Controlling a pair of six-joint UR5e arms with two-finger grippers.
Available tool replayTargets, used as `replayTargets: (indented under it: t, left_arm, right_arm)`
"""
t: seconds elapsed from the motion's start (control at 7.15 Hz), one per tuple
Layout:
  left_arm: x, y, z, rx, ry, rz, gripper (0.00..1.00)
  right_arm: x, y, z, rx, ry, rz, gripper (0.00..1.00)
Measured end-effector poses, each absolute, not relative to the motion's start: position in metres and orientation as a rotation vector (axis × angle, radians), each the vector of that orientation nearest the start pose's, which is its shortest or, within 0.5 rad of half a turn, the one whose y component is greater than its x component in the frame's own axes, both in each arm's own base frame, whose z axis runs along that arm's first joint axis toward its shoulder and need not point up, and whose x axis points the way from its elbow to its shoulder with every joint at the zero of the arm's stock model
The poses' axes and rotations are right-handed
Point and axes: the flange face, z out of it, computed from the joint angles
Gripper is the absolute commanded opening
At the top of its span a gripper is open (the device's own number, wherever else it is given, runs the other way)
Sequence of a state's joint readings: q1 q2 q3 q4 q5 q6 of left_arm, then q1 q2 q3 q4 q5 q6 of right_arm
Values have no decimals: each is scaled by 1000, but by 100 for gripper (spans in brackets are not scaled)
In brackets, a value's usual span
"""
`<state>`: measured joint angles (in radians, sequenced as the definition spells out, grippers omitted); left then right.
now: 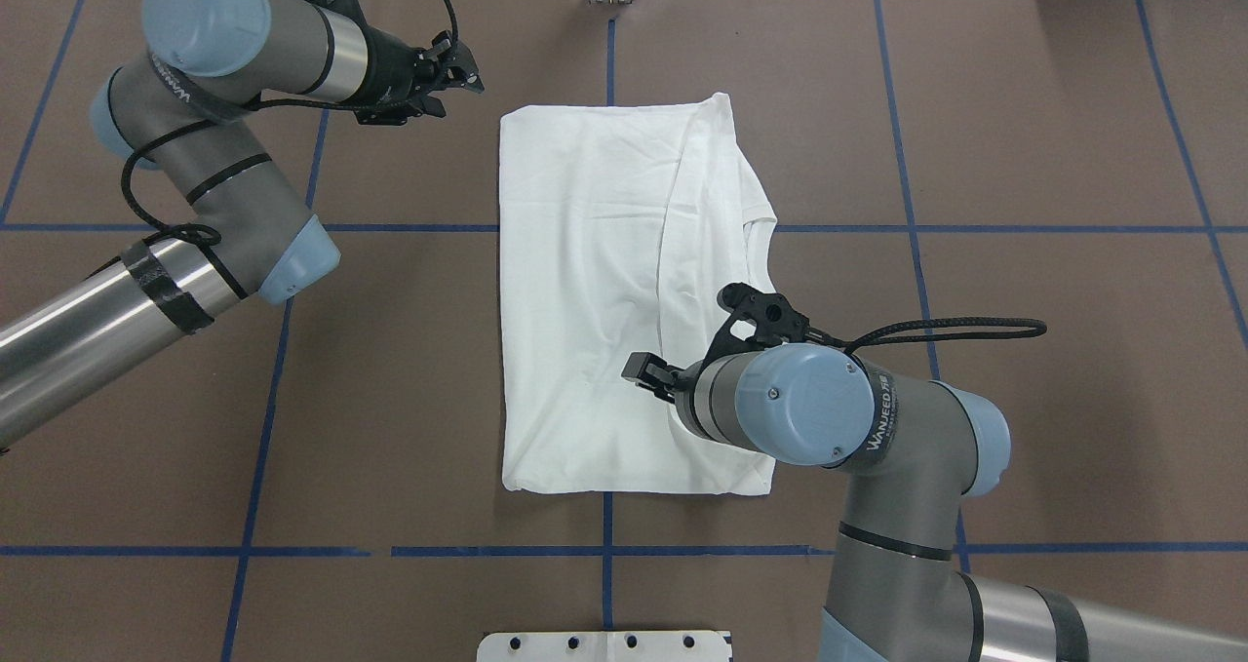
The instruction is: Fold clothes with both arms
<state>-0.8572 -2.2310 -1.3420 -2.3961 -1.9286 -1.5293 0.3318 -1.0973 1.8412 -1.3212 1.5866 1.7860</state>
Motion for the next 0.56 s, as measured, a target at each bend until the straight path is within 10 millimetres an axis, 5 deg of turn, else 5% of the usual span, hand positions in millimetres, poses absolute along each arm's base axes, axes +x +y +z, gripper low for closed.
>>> replayTargets:
  t: [0.56]
  left_arm:
    - [406, -619, 271, 264, 1264, -477, 62]
  right_arm:
    - [-551, -319, 277, 77, -984, 427, 100]
